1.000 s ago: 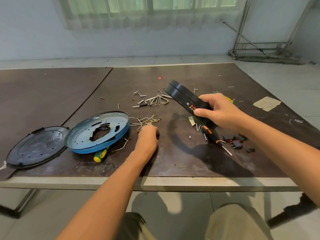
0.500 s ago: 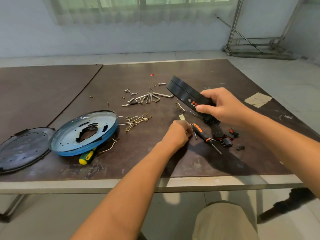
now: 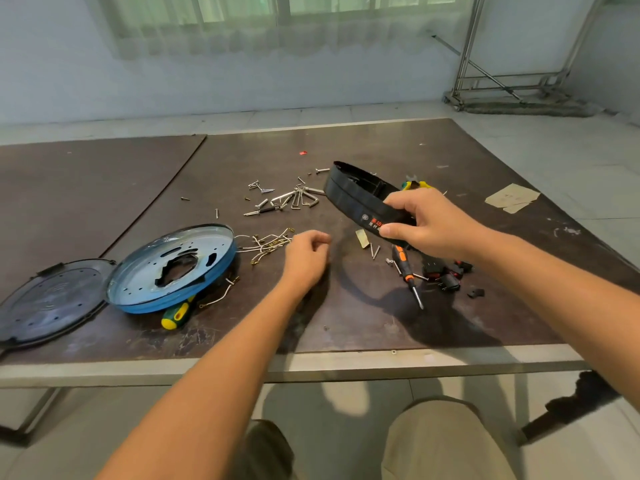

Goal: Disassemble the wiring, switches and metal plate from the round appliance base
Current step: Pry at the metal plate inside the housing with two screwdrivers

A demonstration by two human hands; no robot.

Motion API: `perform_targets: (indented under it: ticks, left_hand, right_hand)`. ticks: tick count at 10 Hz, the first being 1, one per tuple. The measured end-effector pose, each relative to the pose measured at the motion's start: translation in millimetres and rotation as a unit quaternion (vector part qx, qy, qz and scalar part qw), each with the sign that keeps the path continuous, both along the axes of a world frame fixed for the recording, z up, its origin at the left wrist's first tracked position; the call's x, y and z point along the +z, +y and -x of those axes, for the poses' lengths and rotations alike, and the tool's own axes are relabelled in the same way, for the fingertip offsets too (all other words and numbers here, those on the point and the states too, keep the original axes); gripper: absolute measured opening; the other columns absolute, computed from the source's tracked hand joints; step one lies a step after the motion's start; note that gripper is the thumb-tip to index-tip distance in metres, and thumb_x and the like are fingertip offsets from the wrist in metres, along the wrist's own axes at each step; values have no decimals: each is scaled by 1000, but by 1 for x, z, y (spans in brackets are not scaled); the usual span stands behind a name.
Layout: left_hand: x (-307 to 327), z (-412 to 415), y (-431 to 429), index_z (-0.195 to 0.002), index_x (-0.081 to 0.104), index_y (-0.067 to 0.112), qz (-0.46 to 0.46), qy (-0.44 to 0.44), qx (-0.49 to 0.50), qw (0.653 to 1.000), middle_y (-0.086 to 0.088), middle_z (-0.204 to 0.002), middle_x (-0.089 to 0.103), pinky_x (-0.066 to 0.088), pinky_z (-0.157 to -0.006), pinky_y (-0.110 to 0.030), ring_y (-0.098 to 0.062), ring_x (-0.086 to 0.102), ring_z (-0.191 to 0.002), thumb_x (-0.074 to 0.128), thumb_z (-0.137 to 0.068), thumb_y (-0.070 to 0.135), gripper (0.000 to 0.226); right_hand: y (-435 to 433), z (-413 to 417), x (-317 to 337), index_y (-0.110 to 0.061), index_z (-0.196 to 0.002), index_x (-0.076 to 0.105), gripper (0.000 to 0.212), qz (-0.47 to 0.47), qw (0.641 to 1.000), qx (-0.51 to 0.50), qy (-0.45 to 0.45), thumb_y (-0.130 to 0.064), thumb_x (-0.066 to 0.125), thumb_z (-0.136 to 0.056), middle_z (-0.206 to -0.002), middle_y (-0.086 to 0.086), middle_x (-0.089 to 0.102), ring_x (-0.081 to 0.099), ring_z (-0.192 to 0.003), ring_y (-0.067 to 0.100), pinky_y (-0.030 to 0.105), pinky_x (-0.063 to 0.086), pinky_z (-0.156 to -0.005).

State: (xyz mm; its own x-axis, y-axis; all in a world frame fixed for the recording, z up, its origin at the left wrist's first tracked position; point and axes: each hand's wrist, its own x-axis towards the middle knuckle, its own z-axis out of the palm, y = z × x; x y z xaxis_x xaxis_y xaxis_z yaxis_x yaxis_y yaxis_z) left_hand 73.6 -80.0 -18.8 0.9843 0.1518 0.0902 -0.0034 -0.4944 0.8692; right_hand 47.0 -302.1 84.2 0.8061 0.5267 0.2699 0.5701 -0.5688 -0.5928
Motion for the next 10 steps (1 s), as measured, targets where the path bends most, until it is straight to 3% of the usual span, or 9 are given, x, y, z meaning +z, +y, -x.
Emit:
perform_targets:
  ticks: [1, 2, 3, 4, 5, 6, 7, 8, 10]
  left_hand:
    - [6, 4, 51, -106, 70, 16, -17, 1, 35, 999, -1, -103, 71, 55, -92, -37, -16, 67, -98, 48, -95, 1, 29]
    - [5, 16, 89, -108, 64, 20, -4, 41, 59, 997, -3, -104, 69, 55, -91, -37, -13, 67, -93, 43, -100, 8, 26]
    - [-4, 33, 116, -113, 63, 14, 30, 75, 53, 995, -7, -106, 69, 53, -93, -35, -18, 66, -98, 40, -100, 8, 26]
    - [-6, 45, 133, -116, 64, 12, 81, 104, 28, 991, -6, -109, 69, 49, -83, -27, -17, 63, -100, 40, -98, 1, 32]
    - [-3, 54, 140, -118, 64, 16, 147, 125, 30, 981, -2, -113, 67, 48, -91, -28, -13, 60, -108, 37, -101, 3, 34]
    - [-2, 63, 137, -117, 63, 23, 151, 115, 11, 982, 5, -115, 65, 45, -93, -27, -10, 58, -111, 37, -105, 28, 29]
    - [-8, 68, 129, -128, 57, 26, 43, 75, 16, 996, 10, -120, 59, 39, -90, -29, -10, 53, -112, 33, -104, 42, 37]
    - [-18, 68, 120, -137, 52, 24, -9, 32, 33, 999, 6, -127, 56, 34, -93, -28, -7, 47, -113, 34, -105, 41, 41]
    - [-31, 67, 109, -138, 52, 23, -87, -32, 91, 992, 1, -131, 62, 44, -98, -28, -14, 56, -121, 45, -100, 12, 40]
  right_hand:
    - [23, 6, -3, -7, -90, 69, 5, 41, 998, 32, -22, -8, 74, -92, -80, 5, 66, 59, -73, 17, 36, 45, -69]
    - [52, 17, -13, -5, -91, 69, 6, 85, 991, 88, -44, -7, 74, -91, -81, -4, 60, 51, -75, 9, 24, 38, -67]
    - [78, 29, -26, -9, -92, 66, 6, 139, 981, 131, -32, -8, 72, -92, -85, -6, 54, 49, -78, 9, 25, 36, -70]
    - [95, 40, -38, -11, -97, 65, 5, 190, 969, 159, -21, -12, 70, -95, -93, 0, 56, 54, -86, 18, 34, 42, -76]
    - [107, 49, -47, -8, -101, 65, 7, 236, 957, 169, -24, -13, 67, -96, -97, 2, 55, 55, -95, 25, 39, 44, -82]
    - [112, 51, -56, -9, -105, 66, 9, 279, 946, 161, -23, -14, 64, -98, -97, -3, 49, 55, -100, 24, 34, 38, -78]
    - [113, 47, -65, -12, -109, 67, 11, 292, 947, 133, -17, -17, 63, -100, -98, -4, 50, 56, -101, 24, 35, 42, -79]
    - [112, 40, -71, -15, -114, 70, 15, 289, 951, 107, -6, -16, 65, -99, -104, -2, 57, 59, -102, 24, 35, 47, -81]
    - [110, 24, -75, -17, -115, 69, 18, 281, 957, 74, 22, -17, 68, -97, -113, 3, 61, 58, -109, 26, 42, 50, -92]
